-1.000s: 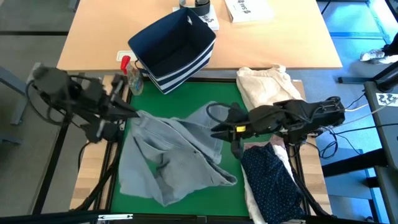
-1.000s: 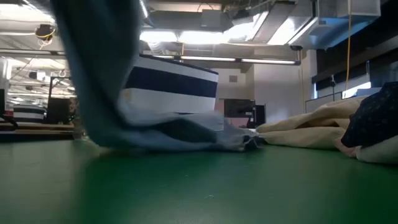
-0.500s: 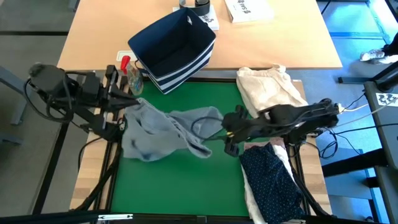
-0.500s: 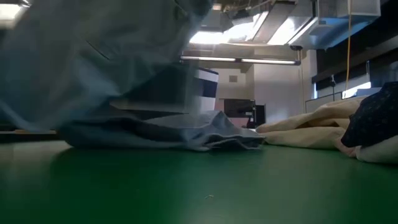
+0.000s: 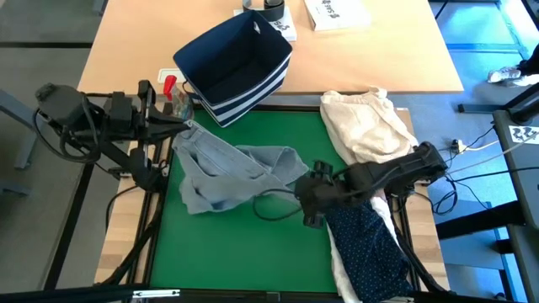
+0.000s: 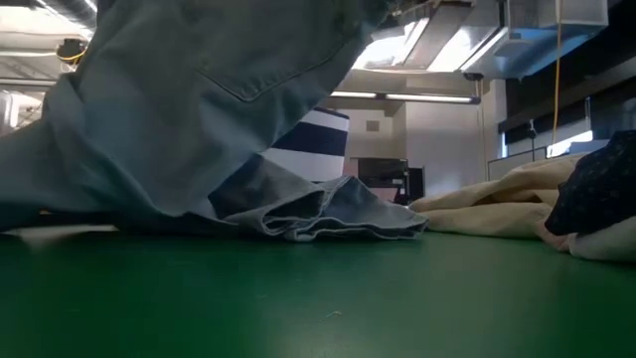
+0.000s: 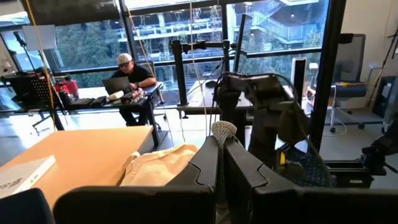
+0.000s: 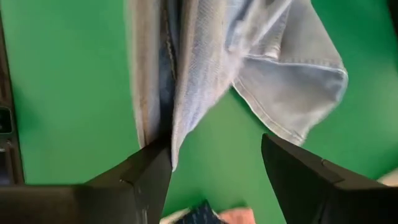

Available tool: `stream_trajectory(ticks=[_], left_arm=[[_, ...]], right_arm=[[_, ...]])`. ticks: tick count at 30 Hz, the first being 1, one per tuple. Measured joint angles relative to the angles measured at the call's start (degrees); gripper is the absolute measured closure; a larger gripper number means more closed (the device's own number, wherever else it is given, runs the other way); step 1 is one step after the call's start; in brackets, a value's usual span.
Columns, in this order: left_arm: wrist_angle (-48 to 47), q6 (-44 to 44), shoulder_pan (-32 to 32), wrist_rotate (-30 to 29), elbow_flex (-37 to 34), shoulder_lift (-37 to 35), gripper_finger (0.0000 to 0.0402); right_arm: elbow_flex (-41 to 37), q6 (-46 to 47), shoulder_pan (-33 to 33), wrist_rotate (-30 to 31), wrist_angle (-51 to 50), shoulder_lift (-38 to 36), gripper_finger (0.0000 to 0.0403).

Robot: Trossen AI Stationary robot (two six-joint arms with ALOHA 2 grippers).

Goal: Fold laundry
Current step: Fold the blue jeans

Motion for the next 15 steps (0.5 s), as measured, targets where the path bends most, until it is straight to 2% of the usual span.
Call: stream_trajectory(ticks=[5,9,15], left_arm=[[0.0,0.0,0.0,0.0,0.0,0.0,0.0395],[-0.1,0.0,0.0,0.2,0.0,0.0,0.0395],[-1.1,-0.1,0.0,0.2,0.0,-0.1,0.0395]], right_arm=[[0.0,3.0,4.2,7.4,-2.6,-0.7,0.0157],[0.0,9.8,6.2,13.4,-4.6,-0.6,0.0157],[-0.1,19.3,9.5,13.5,-5.1,-4.7,0.0157]])
